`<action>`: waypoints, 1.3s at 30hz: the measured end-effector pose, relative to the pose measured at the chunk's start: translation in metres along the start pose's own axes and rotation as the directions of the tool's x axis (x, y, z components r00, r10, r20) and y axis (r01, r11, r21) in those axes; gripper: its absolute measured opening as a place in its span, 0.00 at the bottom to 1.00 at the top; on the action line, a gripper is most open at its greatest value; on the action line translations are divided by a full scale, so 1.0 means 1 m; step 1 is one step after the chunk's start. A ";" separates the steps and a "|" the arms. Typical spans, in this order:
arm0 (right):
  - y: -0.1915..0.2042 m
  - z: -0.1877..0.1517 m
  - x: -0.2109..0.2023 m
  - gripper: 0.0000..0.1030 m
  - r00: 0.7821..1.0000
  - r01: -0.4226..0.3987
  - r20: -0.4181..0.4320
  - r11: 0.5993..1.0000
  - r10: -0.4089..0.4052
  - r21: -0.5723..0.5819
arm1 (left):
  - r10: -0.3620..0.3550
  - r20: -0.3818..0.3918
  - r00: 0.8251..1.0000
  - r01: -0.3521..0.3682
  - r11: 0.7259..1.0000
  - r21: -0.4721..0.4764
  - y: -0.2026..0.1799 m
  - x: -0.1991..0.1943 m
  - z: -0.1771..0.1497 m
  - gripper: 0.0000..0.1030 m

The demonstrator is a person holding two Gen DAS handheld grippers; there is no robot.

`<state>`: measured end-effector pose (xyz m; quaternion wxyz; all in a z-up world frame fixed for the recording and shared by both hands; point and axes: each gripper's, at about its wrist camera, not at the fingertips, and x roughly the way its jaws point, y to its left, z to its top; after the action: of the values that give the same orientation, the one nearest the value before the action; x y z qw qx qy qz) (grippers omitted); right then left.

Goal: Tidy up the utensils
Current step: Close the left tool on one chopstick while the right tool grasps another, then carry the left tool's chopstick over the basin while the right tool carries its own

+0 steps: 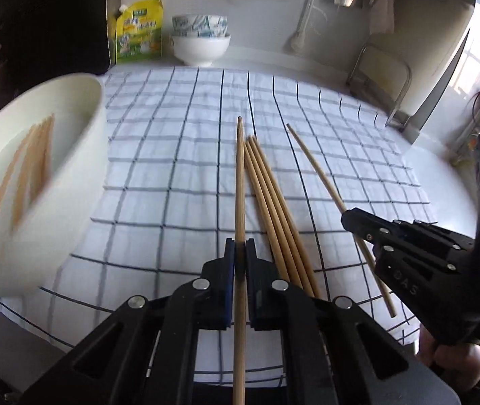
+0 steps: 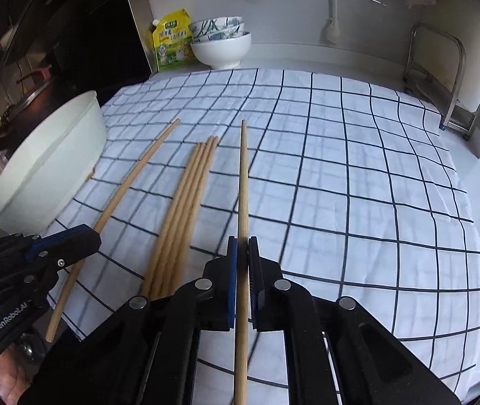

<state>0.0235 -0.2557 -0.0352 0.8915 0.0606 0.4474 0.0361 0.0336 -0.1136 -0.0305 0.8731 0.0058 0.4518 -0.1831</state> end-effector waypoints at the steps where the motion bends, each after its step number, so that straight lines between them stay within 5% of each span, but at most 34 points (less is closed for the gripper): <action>1: 0.002 0.002 -0.002 0.06 1.000 -0.008 0.008 1.000 0.008 0.011 | -0.008 0.008 1.000 0.008 1.000 -0.003 0.003 -0.005 0.003 0.07; 10: 0.048 0.044 -0.022 0.06 0.990 -0.101 0.099 0.994 0.096 0.048 | -0.009 0.128 0.992 0.018 0.997 -0.073 0.061 -0.050 0.030 0.07; 18: 0.130 0.094 -0.004 0.06 0.977 -0.187 0.097 0.982 0.189 -0.035 | 0.114 0.195 0.974 -0.078 0.980 -0.183 0.153 -0.077 0.045 0.07; 29: 0.237 0.129 0.051 0.06 0.965 -0.261 -0.016 0.953 0.262 -0.150 | 0.194 0.148 0.970 -0.141 0.940 -0.310 0.240 -0.065 0.035 0.07; 39: 0.265 0.120 0.086 0.06 0.966 -0.248 -0.112 0.952 0.231 -0.179 | 0.182 0.117 0.976 -0.134 0.933 -0.334 0.261 -0.051 0.031 0.07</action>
<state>0.1681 0.0080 0.0051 0.8612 0.0265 0.4708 0.1897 0.1164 0.1405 -0.0125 0.9047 -0.1150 0.4087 -0.0353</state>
